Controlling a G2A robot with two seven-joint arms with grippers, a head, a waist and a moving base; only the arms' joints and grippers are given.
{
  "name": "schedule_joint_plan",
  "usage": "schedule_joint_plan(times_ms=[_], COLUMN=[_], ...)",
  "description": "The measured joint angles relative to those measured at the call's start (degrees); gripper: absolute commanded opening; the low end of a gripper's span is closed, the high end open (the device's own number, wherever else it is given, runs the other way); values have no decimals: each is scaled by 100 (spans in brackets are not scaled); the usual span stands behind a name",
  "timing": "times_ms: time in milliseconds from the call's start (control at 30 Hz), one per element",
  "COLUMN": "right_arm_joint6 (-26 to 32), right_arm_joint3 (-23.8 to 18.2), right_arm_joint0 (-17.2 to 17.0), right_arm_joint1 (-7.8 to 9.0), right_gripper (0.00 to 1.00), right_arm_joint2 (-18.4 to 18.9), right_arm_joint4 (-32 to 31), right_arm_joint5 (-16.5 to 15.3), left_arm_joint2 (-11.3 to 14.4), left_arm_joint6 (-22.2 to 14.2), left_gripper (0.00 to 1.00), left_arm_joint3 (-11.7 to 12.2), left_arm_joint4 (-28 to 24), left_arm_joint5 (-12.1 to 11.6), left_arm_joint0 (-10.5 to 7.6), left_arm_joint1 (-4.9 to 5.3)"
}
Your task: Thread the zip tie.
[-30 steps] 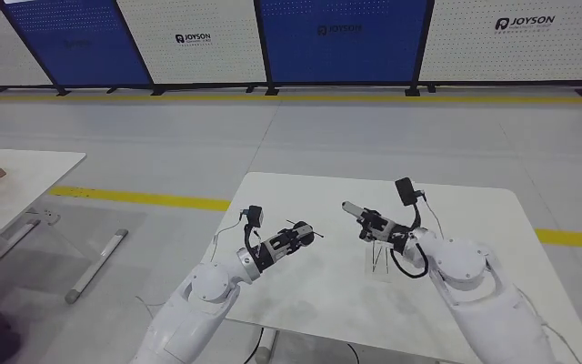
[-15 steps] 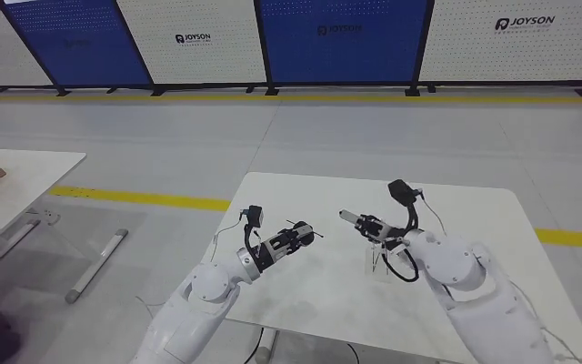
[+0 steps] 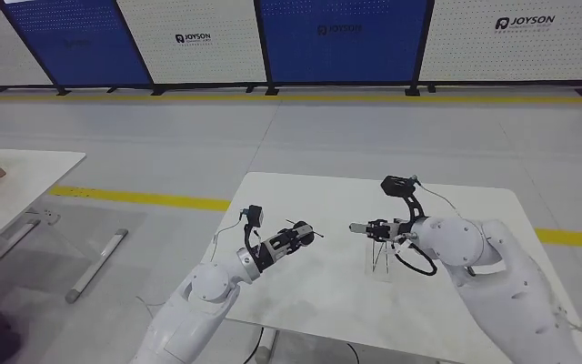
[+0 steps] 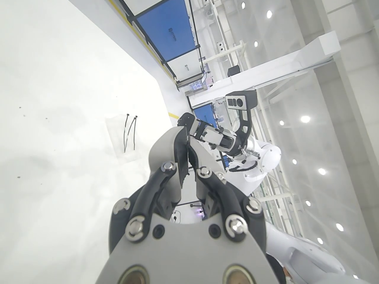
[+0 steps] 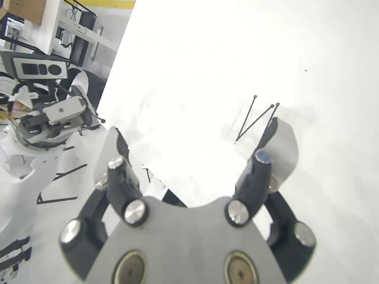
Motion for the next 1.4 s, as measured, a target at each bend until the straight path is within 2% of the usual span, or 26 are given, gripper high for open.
schedule_joint_plan(times_ms=[167, 267, 333, 467, 533, 800, 833, 933, 967, 1033, 1067, 1100, 1133, 1167, 1200, 1233, 1267, 1333, 1367, 1400], right_arm_joint6=[5, 147, 301, 761, 1006, 1009, 992, 962, 983, 981, 986, 995, 1001, 1003, 995, 984, 976, 969, 962, 958], right_arm_joint3=[1, 177, 476, 1013, 1171, 1166, 1153, 1329, 1393, 1510, 1567, 1618, 1673, 1732, 1811, 1869, 1920, 2063, 2127, 2207], right_arm_joint0=[-2, 73, 255, 613, 751, 747, 718, 657, 672, 752, 802, 842, 879, 912, 949, 975, 994, 1029, 1041, 1050], right_arm_joint1=[0, -9, -74, -320, -434, -434, -434, -427, -438, -484, -517, -539, -559, -577, -598, -616, -634, -673, -690, -713], right_gripper=[100, 100, 100, 100, 100, 100, 100, 100, 100, 100, 91, 69, 65, 72, 74, 72, 65, 65, 60, 64], right_arm_joint2=[-4, -191, -320, -468, -592, -598, -595, -507, -506, -595, -668, -709, -742, -769, -802, -828, -851, -868, -862, -846], right_arm_joint4=[-2, -365, -878, -1378, -1384, -1364, -1319, -1020, -973, -1013, -1011, -978, -939, -903, -886, -885, -882, -866, -865, -865], right_arm_joint5=[-5, -83, 45, 60, 57, 53, 8, -389, -372, -71, 41, 64, 61, 56, 55, 55, 56, 57, 57, 57], left_arm_joint2=[0, 0, 0, 0, 0, 0, 0, 0, 0, 0, 0, 0, 0, 0, 0, 0, 0, 0, 0, 0], left_arm_joint6=[0, 0, 0, 0, 0, 0, 0, 0, 0, 0, 0, 0, 0, 0, 0, 0, 0, 0, 0, 0], left_gripper=[0, 0, 0, 0, 0, 0, 0, 0, 0, 0, 0, 0, 0, 0, 0, 0, 0, 0, 0, 0], left_arm_joint3=[0, 0, 0, 0, 0, 0, 0, 0, 0, 0, 0, 0, 0, 0, 0, 0, 0, 0, 0, 0], left_arm_joint4=[0, 0, 0, 0, 0, 0, 0, 0, 0, 0, 0, 0, 0, 0, 0, 0, 0, 0, 0, 0], left_arm_joint5=[0, 0, 0, 0, 0, 0, 0, 0, 0, 0, 0, 0, 0, 0, 0, 0, 0, 0, 0, 0], left_arm_joint0=[0, 0, 0, 0, 0, 0, 0, 0, 0, 0, 0, 0, 0, 0, 0, 0, 0, 0, 0, 0], left_arm_joint1=[0, 0, 0, 0, 0, 0, 0, 0, 0, 0, 0, 0, 0, 0, 0, 0, 0, 0, 0, 0])
